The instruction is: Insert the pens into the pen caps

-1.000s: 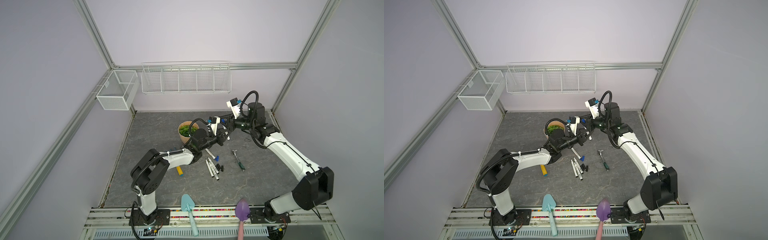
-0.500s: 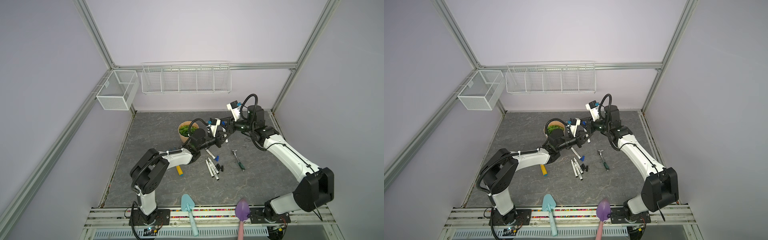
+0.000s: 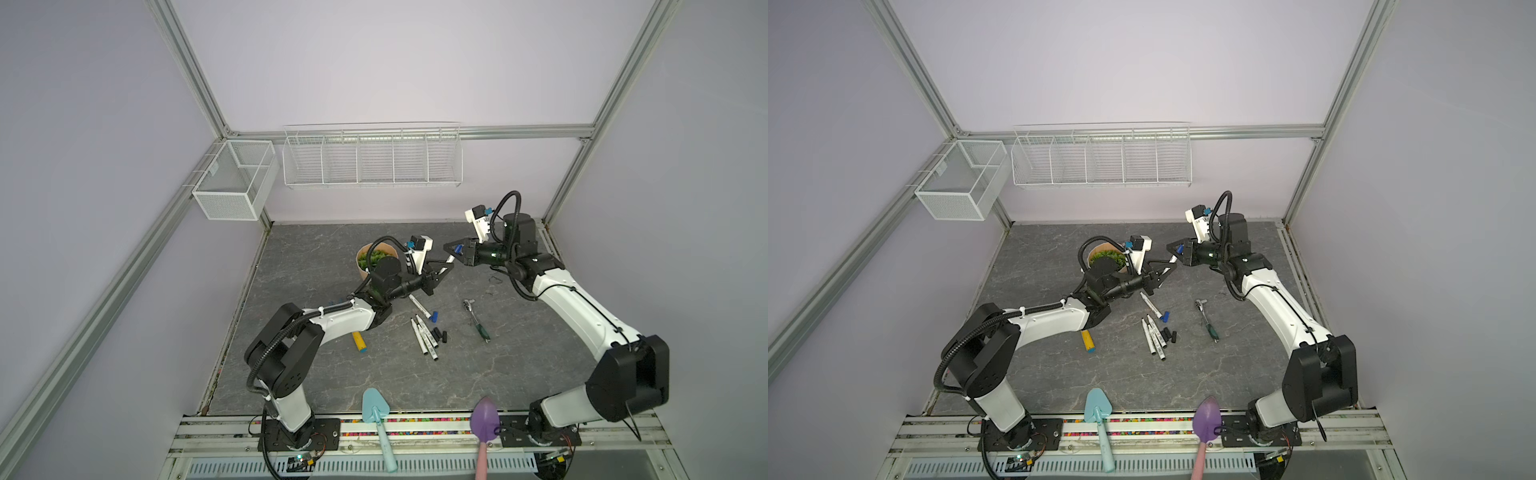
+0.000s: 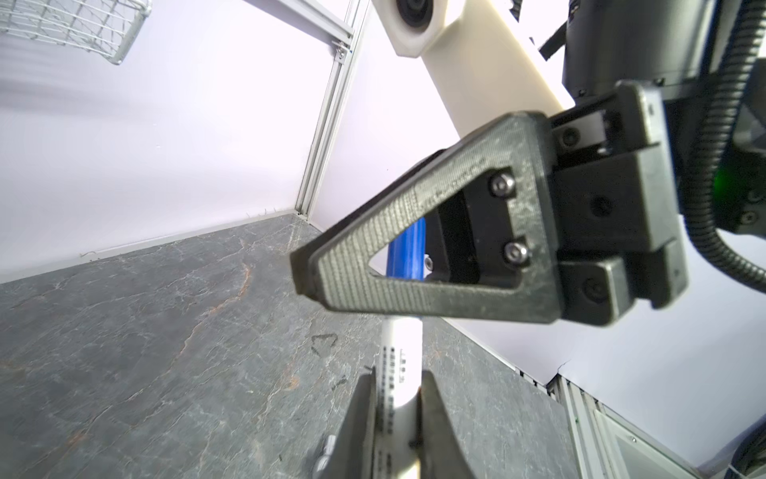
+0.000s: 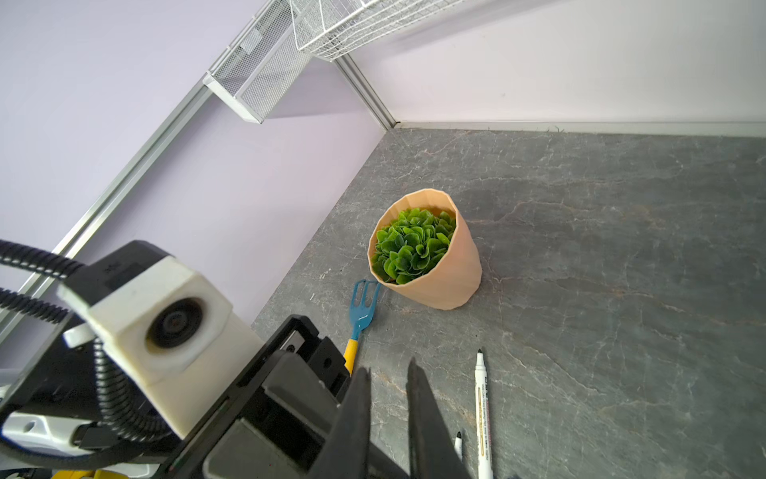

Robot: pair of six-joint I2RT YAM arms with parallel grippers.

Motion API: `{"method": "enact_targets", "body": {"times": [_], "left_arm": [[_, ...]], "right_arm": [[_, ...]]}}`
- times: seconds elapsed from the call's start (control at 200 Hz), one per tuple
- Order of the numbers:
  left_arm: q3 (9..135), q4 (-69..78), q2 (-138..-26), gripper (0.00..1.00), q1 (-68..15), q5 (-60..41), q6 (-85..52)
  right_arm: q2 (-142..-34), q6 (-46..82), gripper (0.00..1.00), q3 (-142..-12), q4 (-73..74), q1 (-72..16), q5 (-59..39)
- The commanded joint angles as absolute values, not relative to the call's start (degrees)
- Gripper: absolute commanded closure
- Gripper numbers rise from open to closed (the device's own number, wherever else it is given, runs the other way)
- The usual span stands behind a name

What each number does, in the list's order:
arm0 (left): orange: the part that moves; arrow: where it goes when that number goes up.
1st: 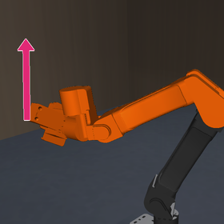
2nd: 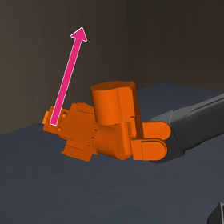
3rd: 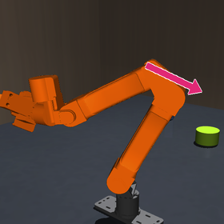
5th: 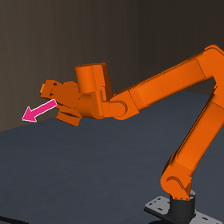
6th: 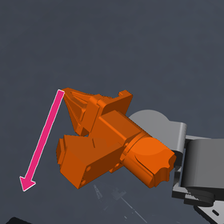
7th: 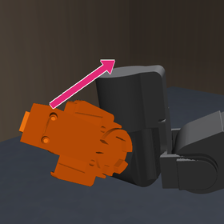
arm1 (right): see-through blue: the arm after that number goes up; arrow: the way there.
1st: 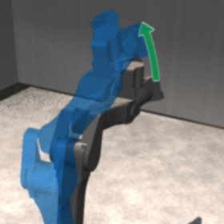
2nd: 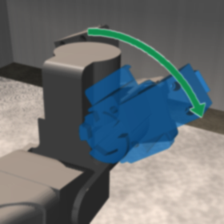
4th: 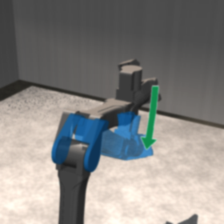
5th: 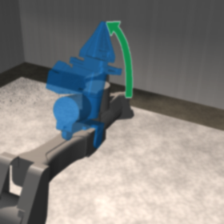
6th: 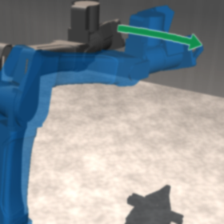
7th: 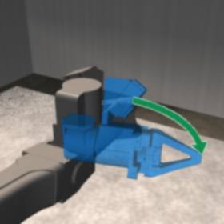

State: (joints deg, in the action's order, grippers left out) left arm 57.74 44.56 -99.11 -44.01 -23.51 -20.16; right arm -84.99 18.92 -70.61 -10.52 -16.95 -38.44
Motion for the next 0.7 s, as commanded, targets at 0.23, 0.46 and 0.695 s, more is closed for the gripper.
{"method": "enact_targets", "body": {"times": [0.23,0.46,0.695], "left_arm": [[60.25,64.18,-93.52,1.00,-39.50,-0.19,-22.88],[52.90,61.82,-95.56,1.00,-41.65,-3.54,-26.63],[48.48,60.52,-101.12,1.00,-45.46,0.94,-28.68]], "right_arm": [[-87.59,18.59,0.93,-66.48,-39.58,-19.98,-47.18],[-86.86,21.14,0.58,-73.81,-34.62,-18.71,-47.70],[-81.68,24.96,0.35,-80.03,-27.42,-16.81,-42.31]]}}
